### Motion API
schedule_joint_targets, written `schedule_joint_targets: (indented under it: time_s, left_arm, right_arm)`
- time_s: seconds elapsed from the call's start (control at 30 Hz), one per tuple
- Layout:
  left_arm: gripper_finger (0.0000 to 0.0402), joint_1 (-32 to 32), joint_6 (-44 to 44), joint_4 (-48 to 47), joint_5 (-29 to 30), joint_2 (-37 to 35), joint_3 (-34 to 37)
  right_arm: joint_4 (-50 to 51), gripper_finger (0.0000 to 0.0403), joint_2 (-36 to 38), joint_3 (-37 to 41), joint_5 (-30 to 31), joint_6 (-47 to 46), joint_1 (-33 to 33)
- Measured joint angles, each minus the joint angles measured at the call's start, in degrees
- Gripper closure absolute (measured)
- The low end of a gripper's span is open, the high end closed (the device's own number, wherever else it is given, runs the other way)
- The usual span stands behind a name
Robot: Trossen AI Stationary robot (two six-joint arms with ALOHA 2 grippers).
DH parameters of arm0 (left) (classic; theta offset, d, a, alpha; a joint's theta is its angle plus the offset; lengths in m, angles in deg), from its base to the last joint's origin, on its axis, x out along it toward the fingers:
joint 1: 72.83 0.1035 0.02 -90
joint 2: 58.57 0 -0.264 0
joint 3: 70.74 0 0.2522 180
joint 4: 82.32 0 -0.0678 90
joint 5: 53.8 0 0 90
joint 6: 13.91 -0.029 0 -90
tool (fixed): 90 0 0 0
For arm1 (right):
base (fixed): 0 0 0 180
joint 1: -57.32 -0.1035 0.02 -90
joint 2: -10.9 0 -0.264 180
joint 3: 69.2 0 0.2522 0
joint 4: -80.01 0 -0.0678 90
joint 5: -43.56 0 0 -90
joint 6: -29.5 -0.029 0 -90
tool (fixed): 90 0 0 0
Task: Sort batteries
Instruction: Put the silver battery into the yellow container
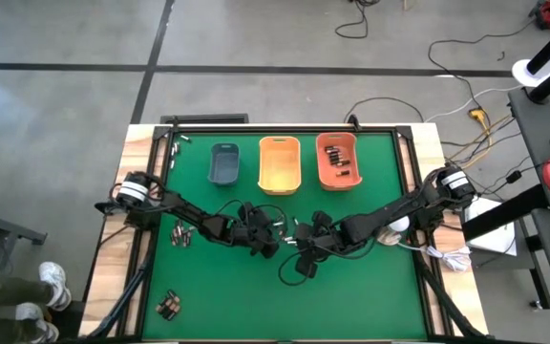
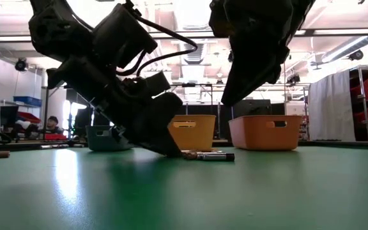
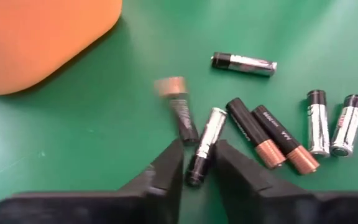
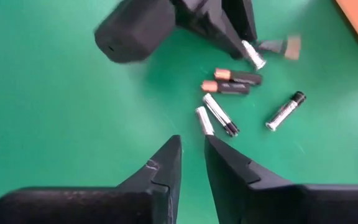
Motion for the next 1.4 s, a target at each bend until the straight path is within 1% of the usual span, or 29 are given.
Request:
schedule_joint_targets:
  time_s: [0.07,0.13,0.23,0.33,0.43,0.5,0.57,0.67,0.77,0.9,0.97,1.03,1.1,1.2,1.33,1.4]
  left_arm:
    - [0.0371,0.0,0.0,-0.7,0.0,0.0,0.0]
    - [0.0388,0.0,0.0,-1.6,-0.3,-0.2,0.0]
    - [0.0386,0.0,0.0,-2.8,-1.4,-0.4,-0.1]
    - [0.0382,0.0,0.0,-4.0,-2.1,-1.1,0.0]
    - [0.0386,-0.1,-0.2,-5.7,-2.8,-2.7,0.0]
    - [0.0389,-0.2,-0.9,-7.5,-4.1,-4.7,0.3]
    - [0.039,-0.4,-1.6,-10.9,-5.6,-7.4,0.5]
    - [0.039,-0.6,-2.1,-15.8,-5.4,-13.0,0.5]
    - [0.039,-0.5,-4.6,-19.0,-3.6,-19.4,0.5]
    - [0.039,0.7,-8.7,-19.7,-1.1,-27.2,0.3]
    - [0.039,2.9,-9.6,-19.8,-0.4,-29.8,0.3]
    - [0.039,5.7,-9.6,-20.2,-0.6,-31.7,0.3]
    - [0.039,9.4,-9.8,-20.1,-4.3,-33.0,0.3]
    - [0.039,15.7,-12.8,-19.0,-13.1,-33.2,0.1]
    - [0.039,23.3,-19.3,-16.2,-24.5,-30.6,0.1]
    - [0.039,26.5,-21.7,-14.1,-28.4,-28.4,0.1]
  right_arm:
    - [1.7,0.0334,0.4,0.0,1.0,-0.2,0.1]
    - [4.4,0.033,1.3,0.0,4.1,-1.7,0.1]
    - [8.5,0.0323,3.2,0.3,10.5,-3.6,0.1]
    - [8.4,0.0313,4.8,2.2,13.7,-3.5,0.2]
    - [3.1,0.0301,4.9,5.8,13.9,-4.0,0.1]
    - [-3.1,0.0292,4.7,9.2,14.1,-4.5,0.1]
    - [-10.7,0.0283,4.1,12.1,14.8,-4.7,0.1]
    - [-17.7,0.0269,2.5,14.6,16.1,-4.5,0.3]
    - [-18.1,0.0256,0.2,15.1,18.3,-5.5,0.8]
    - [-20.9,0.0244,-3.1,14.8,18.2,-5.6,2.5]
    - [-22.6,0.0241,-4.6,14.1,17.6,-5.5,3.3]
    - [-22.0,0.0239,-5.5,13.4,17.4,-5.5,4.1]
    - [-22.4,0.0239,-5.9,12.6,17.2,-5.5,4.9]
    - [-22.5,0.0239,-6.0,12.0,16.2,-5.5,6.1]
    - [-21.8,0.0238,-6.0,11.9,14.7,-5.4,6.8]
    - [-21.9,0.0238,-6.0,11.9,14.3,-5.4,6.8]
